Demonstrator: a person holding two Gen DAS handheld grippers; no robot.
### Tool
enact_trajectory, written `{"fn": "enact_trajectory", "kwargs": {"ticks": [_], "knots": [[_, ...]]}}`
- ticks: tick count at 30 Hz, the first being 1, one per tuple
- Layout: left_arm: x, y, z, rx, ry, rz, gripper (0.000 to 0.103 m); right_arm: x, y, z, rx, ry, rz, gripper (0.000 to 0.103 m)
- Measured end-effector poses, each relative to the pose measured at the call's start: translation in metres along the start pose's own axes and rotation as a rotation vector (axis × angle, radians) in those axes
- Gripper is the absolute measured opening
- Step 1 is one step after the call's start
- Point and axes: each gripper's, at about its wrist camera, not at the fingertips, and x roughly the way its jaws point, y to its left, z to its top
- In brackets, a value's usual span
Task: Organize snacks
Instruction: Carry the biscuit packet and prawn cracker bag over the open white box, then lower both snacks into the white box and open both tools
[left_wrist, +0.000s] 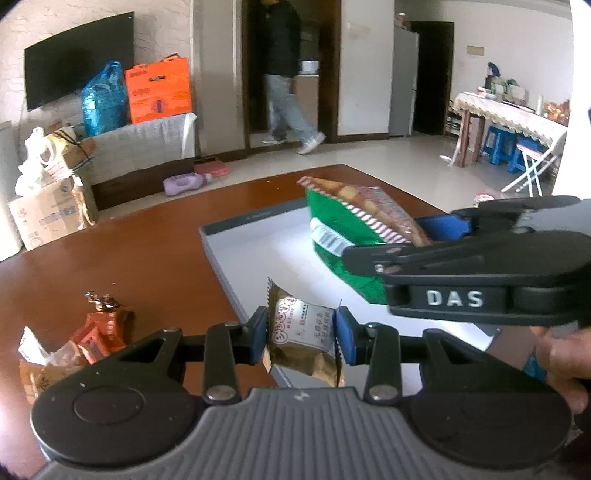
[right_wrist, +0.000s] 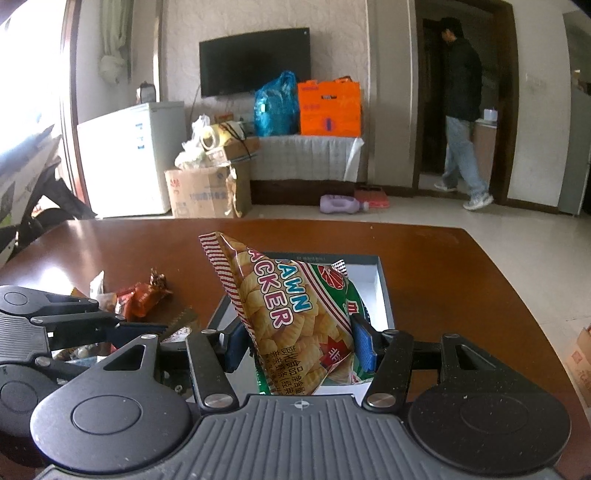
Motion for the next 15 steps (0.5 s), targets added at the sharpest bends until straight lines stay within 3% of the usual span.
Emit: {"fn": "enact_trajectory", "kwargs": {"ticks": [15], "knots": [[0.025, -0.018, -0.005, 0.047, 0.038, -0.032, 0.037, 0.007, -0.003, -0.004, 0.013, 0.073, 0.012, 0.059]]}}
